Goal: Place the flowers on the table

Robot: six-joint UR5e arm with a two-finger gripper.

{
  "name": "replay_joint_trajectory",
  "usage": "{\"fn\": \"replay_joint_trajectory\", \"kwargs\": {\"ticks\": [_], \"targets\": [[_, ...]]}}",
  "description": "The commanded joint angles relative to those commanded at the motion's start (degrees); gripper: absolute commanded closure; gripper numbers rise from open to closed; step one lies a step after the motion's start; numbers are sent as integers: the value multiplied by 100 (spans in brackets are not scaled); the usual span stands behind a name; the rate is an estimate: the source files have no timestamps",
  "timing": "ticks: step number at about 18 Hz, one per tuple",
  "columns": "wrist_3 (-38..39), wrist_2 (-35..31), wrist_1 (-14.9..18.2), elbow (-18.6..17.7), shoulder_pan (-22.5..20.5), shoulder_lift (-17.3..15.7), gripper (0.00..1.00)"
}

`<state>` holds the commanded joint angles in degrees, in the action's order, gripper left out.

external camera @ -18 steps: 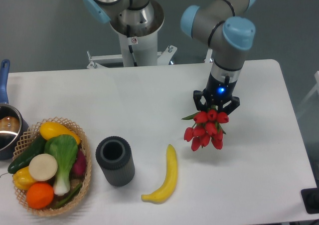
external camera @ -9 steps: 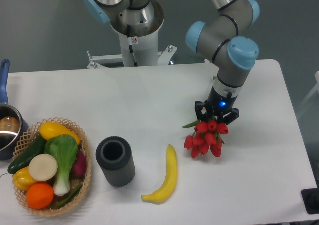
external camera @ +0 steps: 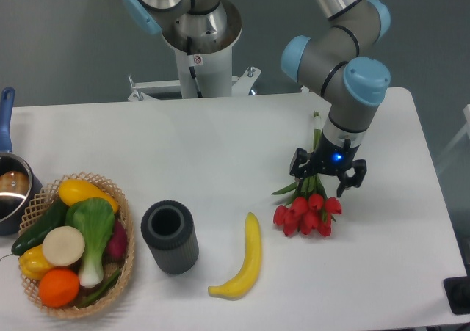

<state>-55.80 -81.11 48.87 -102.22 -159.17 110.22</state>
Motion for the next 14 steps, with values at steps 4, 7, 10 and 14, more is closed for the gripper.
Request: {"fn": "replay_joint_trajectory", "kwargs": {"ticks": [4,7,10,14], "targets": [[-308,-467,0,290,-105,-9,0],[-842,-546,17,509,-219,0,0],[-1519,-599,53,563,-386,-53,0],[-1917,-591,53,528,-554,-97,0]]}}
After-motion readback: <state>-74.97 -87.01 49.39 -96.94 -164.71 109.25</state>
